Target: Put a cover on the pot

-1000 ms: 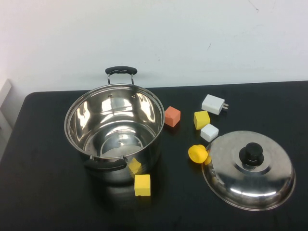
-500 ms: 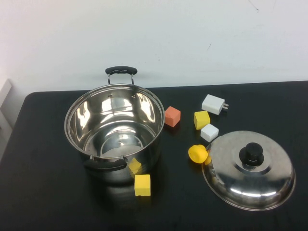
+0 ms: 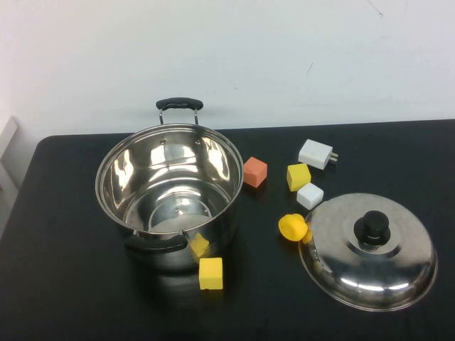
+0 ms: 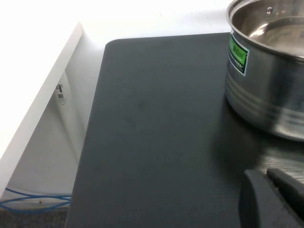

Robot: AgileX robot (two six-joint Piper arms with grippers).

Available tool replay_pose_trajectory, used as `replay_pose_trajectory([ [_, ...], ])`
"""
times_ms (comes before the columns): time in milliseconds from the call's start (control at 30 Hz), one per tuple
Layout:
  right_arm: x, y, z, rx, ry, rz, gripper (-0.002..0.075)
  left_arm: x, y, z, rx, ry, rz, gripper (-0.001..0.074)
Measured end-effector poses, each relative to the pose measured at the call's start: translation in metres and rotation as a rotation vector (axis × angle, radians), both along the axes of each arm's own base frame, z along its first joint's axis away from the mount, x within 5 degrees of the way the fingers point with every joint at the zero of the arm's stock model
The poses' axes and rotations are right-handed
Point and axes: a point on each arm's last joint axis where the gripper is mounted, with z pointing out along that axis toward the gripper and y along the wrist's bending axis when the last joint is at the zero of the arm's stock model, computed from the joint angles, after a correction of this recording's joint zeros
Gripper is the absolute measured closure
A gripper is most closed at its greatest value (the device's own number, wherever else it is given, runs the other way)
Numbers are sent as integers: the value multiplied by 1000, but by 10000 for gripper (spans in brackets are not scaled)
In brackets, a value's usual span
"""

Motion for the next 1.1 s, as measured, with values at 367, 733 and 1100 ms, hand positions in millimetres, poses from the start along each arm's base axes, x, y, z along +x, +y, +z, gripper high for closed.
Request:
replay_pose_trajectory([
  [367,4,6,83,-515,-177,151,728,0,0,0,0,0,0,736],
  [733,74,1,104,-536,-56,76,580,0,0,0,0,0,0,736],
  [1100,152,44,68,-530,-295,100,158,0,0,0,-2,0,1,736],
])
